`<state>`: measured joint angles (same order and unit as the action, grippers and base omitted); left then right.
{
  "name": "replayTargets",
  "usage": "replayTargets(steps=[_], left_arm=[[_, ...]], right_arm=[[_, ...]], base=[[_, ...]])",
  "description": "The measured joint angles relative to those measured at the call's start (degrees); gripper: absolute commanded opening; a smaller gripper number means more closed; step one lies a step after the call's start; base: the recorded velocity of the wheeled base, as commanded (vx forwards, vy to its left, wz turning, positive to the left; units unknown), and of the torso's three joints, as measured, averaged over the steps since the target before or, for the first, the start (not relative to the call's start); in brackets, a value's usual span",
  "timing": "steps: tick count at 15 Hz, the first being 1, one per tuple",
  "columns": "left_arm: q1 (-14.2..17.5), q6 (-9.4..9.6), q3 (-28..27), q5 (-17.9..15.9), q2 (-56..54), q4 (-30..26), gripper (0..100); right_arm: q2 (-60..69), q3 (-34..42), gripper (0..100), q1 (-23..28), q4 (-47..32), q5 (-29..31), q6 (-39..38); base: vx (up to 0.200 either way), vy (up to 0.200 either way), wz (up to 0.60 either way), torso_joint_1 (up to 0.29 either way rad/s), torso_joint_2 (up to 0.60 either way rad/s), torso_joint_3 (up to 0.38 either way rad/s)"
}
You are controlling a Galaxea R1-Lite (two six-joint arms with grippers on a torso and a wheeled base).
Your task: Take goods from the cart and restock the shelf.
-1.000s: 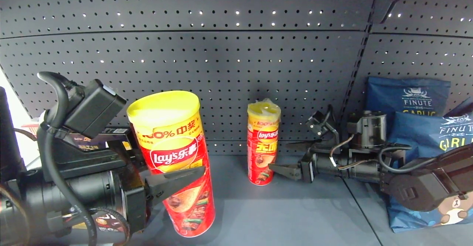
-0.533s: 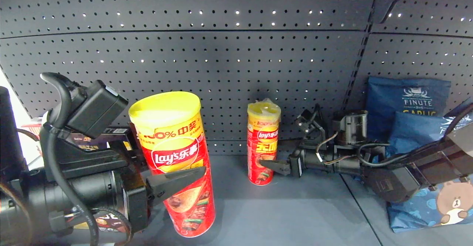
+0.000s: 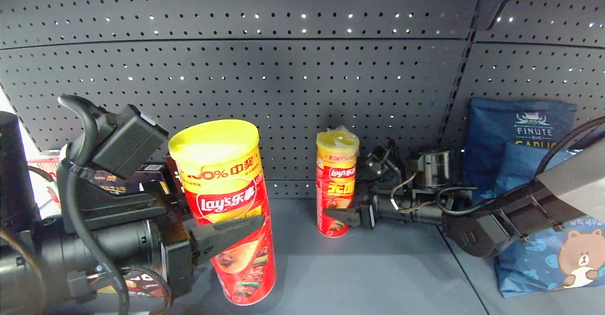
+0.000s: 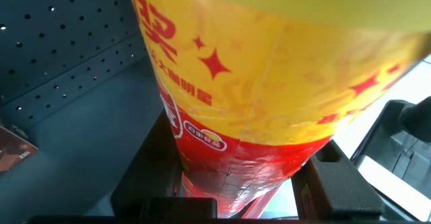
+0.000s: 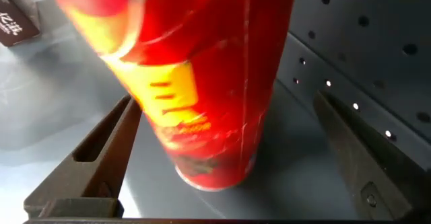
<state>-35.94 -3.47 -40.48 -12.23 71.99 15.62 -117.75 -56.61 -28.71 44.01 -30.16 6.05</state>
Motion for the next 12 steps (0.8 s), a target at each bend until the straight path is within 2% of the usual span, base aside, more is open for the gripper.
replayTargets(steps=[1, 2, 12], left_arm=[[0.00, -0.02, 0.00, 0.02, 0.00, 0.00, 0], [0.00, 0.00, 0.00, 0.00, 0.00, 0.01, 0], [0.00, 0.00, 0.11, 0.00, -0.02, 0.01, 0]], right_arm=[[-0.69, -0.49, 100, -0.04, 0.11, -0.02, 0.00], [-1.27, -0.74, 0, -0.17, 0.17, -0.05, 0.00], [-1.07, 0.46, 0, -2.27, 0.63, -0.99, -0.09]], base=[[0.000, 0.000, 0.00, 0.000, 0.00, 0.000], [0.000, 0.000, 0.00, 0.000, 0.00, 0.000], [0.000, 0.000, 0.00, 0.000, 0.00, 0.000]])
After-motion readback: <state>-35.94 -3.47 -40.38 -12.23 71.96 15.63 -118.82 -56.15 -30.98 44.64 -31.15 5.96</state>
